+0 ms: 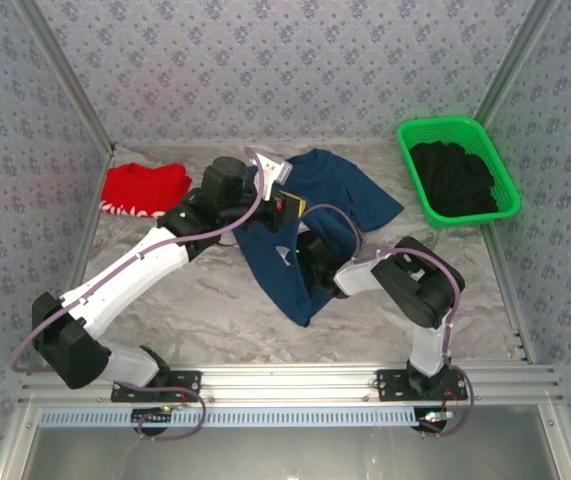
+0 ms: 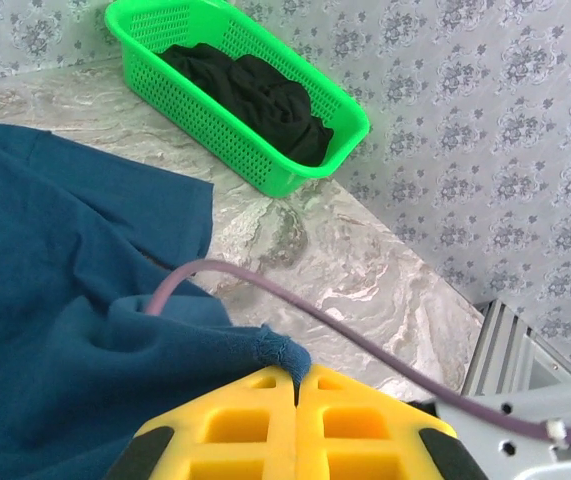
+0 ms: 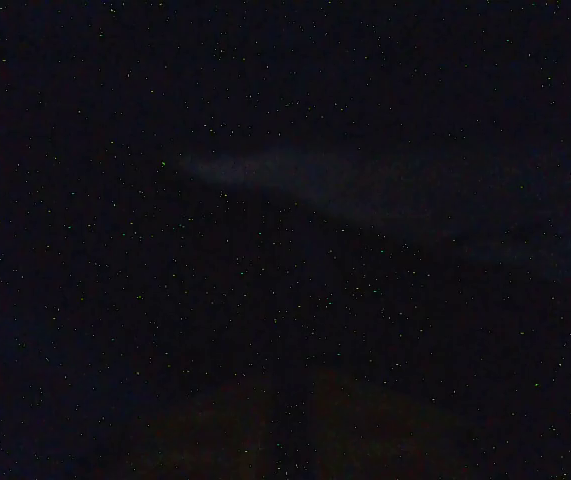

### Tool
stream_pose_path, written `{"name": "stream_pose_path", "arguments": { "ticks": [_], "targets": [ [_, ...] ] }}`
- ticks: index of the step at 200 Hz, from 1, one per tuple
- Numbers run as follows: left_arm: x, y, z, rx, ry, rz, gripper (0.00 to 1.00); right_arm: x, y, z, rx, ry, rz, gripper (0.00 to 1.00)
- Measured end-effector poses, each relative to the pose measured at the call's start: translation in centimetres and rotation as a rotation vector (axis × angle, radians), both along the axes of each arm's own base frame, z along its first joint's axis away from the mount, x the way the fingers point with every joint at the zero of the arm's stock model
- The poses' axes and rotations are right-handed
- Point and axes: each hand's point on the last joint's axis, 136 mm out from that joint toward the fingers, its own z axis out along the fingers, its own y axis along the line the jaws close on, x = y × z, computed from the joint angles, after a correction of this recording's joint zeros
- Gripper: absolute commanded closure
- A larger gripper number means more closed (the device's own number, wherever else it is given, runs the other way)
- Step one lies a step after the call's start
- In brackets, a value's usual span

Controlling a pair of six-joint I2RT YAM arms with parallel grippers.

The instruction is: Fold the inside-out t-shirt

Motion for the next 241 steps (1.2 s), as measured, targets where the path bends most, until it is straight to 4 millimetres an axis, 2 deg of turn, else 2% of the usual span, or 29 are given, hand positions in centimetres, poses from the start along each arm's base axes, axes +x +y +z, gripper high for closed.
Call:
{"name": "stream_pose_path", "arguments": {
  "ticks": [18, 59, 79, 100, 126, 171, 209, 224, 241],
  "targets": [
    [0.1, -0.5, 0.7, -0.007, -0.010, -0.002, 1.00, 0.0, 0.7, -0.5, -0.033, 0.002, 0.005, 0.79],
    [0.8, -1.8, 1.8, 0.016, -0.046, 0.022, 1.00, 0.1, 2.7, 0.2, -0.099, -0.053, 0.033, 0.73],
    [0.9, -1.8, 1.8, 0.034, -0.057, 0.035, 1.00, -0.1, 3.4, 0.3, -0.117, -0.060, 0.052, 0.70],
    [0.8, -1.8, 1.6, 0.041, -0.056, 0.026, 1.00, 0.9, 3.7, 0.2, -0.128, -0.050, 0.044, 0.69],
    [-0.3, -2.0, 1.8, 0.016, -0.045, -0.020, 1.00, 3.1, 3.2, 0.5, -0.098, -0.016, -0.003, 0.67],
    [-4.2, -1.9, 3.6, -0.064, -0.032, -0.118, 1.00, 6.4, 1.0, 1.6, 0.011, 0.020, -0.128, 0.64],
    [-6.2, -1.7, 5.2, -0.094, -0.061, -0.159, 1.00, 7.4, -0.3, 1.3, 0.065, 0.059, -0.157, 0.59],
    [-6.1, -1.3, 5.2, -0.077, -0.077, -0.137, 1.00, 7.4, -0.6, 1.2, 0.083, 0.063, -0.149, 0.58],
    [-5.6, -0.7, 4.8, -0.045, -0.091, -0.094, 1.00, 6.3, -1.5, 1.0, 0.093, 0.074, -0.138, 0.57]
  ]
}}
